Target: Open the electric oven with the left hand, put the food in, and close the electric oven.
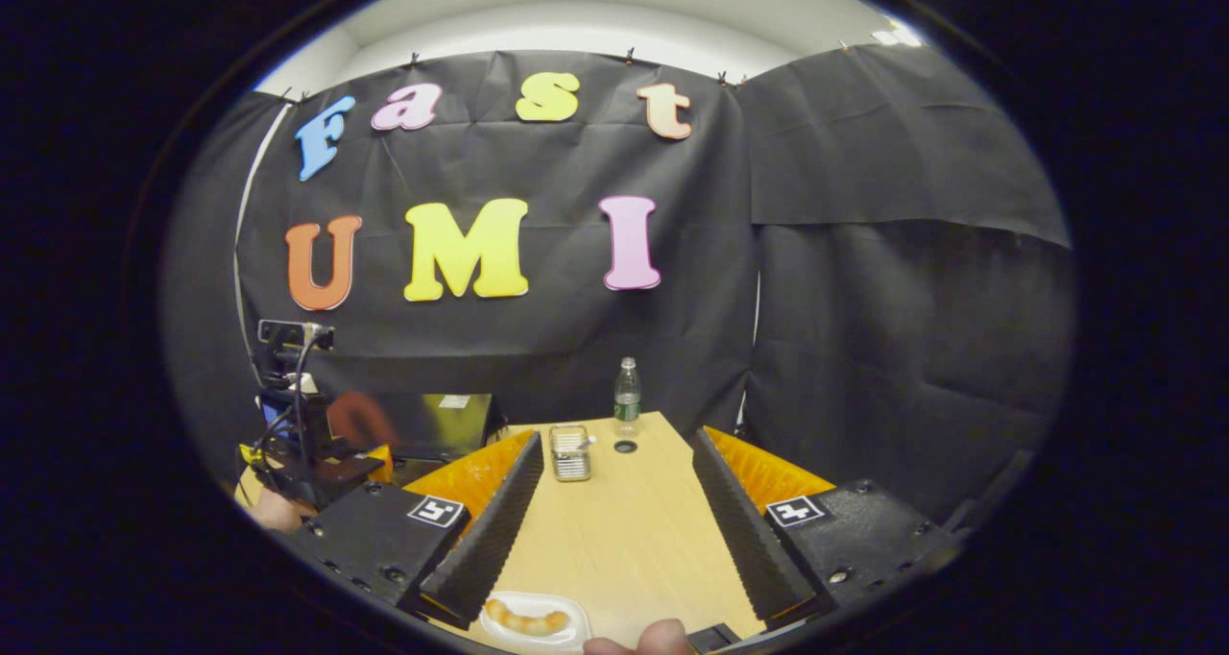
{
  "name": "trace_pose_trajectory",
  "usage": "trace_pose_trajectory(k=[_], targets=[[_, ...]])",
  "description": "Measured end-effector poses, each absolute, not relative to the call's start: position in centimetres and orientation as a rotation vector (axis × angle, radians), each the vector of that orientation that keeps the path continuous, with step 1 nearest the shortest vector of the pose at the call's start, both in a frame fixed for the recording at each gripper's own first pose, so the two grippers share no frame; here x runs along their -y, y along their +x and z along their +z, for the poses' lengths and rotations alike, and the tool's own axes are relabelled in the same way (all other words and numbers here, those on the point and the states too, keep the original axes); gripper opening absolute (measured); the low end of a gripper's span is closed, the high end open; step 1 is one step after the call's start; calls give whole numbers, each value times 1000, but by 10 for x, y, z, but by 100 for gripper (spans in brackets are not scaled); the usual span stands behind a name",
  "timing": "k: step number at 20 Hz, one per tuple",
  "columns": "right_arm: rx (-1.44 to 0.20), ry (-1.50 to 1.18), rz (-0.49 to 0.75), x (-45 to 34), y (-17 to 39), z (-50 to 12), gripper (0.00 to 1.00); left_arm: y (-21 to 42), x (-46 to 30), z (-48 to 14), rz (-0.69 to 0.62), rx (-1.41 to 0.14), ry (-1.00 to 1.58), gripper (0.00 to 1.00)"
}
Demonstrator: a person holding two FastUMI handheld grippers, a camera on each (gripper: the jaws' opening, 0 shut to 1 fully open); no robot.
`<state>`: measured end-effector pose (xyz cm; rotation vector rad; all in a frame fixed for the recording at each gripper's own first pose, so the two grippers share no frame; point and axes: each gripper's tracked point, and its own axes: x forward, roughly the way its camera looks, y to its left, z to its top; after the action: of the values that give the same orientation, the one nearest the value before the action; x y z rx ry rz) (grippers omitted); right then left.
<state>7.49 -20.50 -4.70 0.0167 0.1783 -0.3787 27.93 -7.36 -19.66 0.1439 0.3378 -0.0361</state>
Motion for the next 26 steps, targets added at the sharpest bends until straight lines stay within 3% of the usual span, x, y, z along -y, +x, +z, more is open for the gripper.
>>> trace_pose_trajectory(k=[1, 2, 3, 14, 26], targets=[[-181, 22, -383, 205, 74, -48, 98, 278, 71, -202, -27, -350, 121, 99], [-182, 27, -385, 205, 73, -48, 98, 274, 71, -200, -26, -335, 102, 92], [-179, 30, -384, 203, 71, -46, 98, 276, 71, -203, -32, -356, 103, 100], [-189, 50, -359, 185, 48, -56, 98, 191, 70, -230, -59, -486, 107, 99], [-327, 80, -373, 180, -6, -107, 98, 128, 65, -294, -86, -687, 45, 99]])
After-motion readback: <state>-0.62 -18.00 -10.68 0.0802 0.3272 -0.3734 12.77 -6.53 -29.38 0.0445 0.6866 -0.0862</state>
